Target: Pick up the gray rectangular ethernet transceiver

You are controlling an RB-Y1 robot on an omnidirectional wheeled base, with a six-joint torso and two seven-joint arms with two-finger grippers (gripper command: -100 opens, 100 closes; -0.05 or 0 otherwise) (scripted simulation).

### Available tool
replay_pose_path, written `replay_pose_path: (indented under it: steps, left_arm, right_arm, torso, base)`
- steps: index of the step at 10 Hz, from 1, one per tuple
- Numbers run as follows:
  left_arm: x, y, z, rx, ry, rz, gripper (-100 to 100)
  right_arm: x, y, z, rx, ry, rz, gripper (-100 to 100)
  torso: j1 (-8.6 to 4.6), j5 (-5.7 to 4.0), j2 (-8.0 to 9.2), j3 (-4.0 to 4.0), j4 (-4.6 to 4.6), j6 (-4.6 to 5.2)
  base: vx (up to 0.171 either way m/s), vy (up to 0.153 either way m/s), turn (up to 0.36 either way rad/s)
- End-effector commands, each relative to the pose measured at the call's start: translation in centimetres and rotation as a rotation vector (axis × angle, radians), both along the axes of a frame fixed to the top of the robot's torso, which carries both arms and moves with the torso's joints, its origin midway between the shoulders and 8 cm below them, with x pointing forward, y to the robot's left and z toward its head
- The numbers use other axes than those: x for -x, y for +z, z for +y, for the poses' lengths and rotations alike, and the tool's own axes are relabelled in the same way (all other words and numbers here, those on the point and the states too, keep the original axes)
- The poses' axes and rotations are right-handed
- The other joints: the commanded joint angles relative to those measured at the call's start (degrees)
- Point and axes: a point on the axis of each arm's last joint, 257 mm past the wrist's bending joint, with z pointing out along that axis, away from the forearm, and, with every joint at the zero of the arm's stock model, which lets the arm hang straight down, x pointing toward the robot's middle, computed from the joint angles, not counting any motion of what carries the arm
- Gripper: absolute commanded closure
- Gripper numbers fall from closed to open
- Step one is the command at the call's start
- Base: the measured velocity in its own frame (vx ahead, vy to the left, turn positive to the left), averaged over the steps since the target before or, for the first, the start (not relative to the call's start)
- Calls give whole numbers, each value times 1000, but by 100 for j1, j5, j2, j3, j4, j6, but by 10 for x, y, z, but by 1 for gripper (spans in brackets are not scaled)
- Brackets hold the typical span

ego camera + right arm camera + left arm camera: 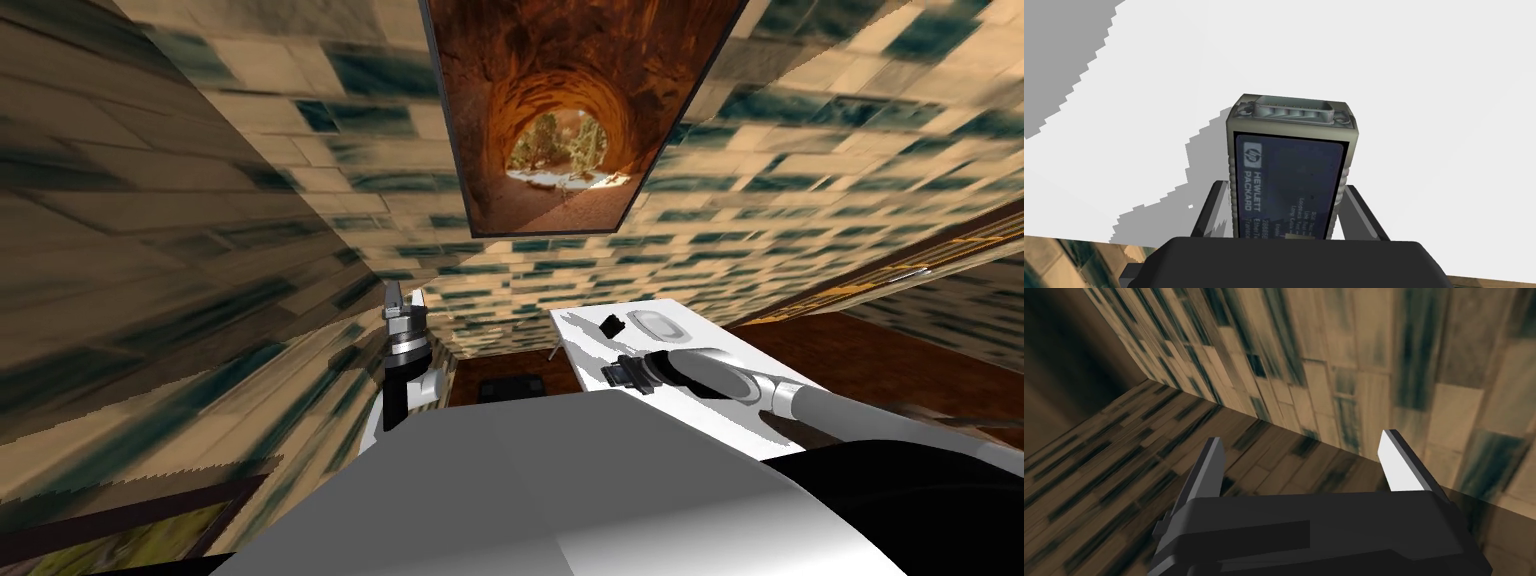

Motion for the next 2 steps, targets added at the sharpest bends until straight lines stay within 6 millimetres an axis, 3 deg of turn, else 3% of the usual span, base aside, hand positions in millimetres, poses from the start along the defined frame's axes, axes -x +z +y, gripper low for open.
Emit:
replay_pose_path:
  steps: [1, 2]
  left_arm:
    - [0, 0, 0, 0, 0, 0, 0]
    - [0, 0, 0, 0, 0, 0, 0]
  right_arm:
    - [0, 0, 0, 0, 0, 0, 100]
    - [-1, 0, 0, 1, 0, 1, 0]
  torso:
    - [0, 0, 0, 0, 0, 0]
    - [4, 0, 1, -1, -2, -1]
  base:
    - [6, -14, -19]
    - [0, 0, 0]
